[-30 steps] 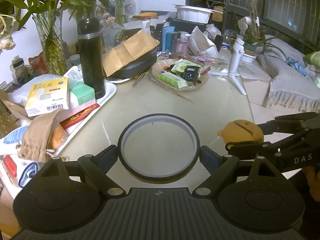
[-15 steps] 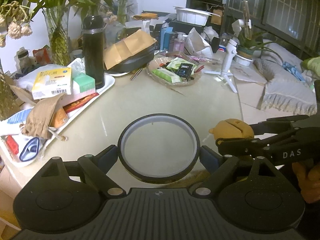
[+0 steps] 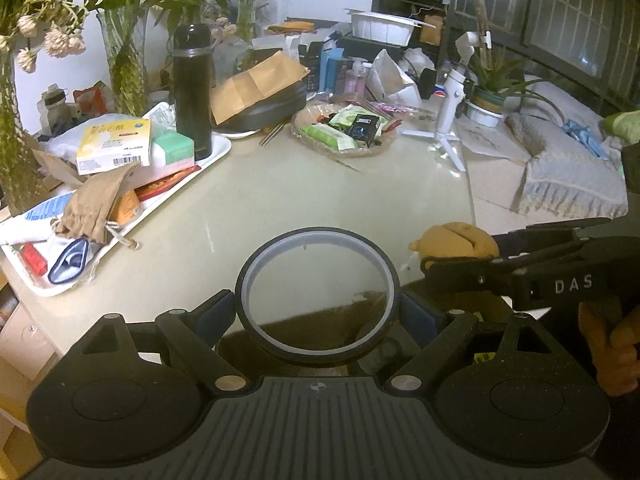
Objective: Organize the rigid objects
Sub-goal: 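Open the left tool over the box while the right tool releases the pouch into it, then withdraw both open tools upward from the box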
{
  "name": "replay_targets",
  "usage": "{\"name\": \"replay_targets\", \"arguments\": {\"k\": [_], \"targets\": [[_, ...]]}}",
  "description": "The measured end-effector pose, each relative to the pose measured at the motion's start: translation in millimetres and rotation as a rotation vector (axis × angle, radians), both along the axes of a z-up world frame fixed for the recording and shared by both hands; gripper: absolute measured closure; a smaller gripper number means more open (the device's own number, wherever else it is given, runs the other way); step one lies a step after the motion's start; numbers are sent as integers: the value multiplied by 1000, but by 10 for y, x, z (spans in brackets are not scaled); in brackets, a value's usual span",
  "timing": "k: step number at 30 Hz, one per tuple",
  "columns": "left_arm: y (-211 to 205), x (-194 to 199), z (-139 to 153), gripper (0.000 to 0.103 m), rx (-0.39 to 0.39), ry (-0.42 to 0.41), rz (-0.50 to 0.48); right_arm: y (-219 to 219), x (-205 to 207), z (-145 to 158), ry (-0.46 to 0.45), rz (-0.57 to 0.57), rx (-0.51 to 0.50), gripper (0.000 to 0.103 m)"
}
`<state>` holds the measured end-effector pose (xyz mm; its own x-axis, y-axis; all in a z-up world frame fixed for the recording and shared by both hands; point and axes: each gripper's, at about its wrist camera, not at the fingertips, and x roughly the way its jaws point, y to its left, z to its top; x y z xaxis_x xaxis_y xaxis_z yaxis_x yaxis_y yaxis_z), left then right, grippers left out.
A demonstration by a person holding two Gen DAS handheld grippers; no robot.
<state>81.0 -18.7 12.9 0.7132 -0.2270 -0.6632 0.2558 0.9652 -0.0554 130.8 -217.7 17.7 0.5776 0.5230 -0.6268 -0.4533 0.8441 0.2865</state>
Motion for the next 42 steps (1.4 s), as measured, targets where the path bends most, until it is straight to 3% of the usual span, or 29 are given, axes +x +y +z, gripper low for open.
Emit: {"name": "replay_targets", "arguments": {"k": [15,25,26,29,33,36,42], "targets": [[-18,-292,-17,14,-14,15,-2,-47,-271,24,-2,-20,3,28],[-43,-289,-52,13,1,29,11,-66,-372,11,-2,-12,-10,27],[-46,-280,-61,13,8,30,16,-58,-364,1,2,-5,-14,25],[-42,-258,-87,13,19,47,30,-30,-383,5,-16,-3,-31,0],[6,-276,-101,12,9,59,57,1,-408,15,-27,3,-50,0],[35,-311,-103,4,-9,70,70,26,-418,-13,-16,-6,-94,0],[10,-418,-95,0,-14,87,76,-25,-534,-32,2,-23,-108,0]]}}
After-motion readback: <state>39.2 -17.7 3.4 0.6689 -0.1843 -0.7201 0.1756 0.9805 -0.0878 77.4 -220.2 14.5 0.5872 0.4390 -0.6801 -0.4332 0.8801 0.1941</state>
